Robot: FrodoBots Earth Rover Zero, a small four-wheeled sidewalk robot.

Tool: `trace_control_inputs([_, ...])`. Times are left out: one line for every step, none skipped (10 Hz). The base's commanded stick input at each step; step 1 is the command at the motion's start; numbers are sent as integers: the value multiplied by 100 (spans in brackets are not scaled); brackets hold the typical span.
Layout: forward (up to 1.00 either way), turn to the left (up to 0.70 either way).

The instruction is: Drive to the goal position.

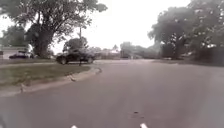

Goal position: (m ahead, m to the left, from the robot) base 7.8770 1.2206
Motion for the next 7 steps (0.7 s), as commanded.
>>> trace_control_inputs([100,0])
trace_control_inputs([100,0])
trace_control_inputs([100,0])
trace_control_inputs([100,0])
trace_control_inputs([100,0])
trace_control_inputs([100,0])
trace_control_inputs([100,0])
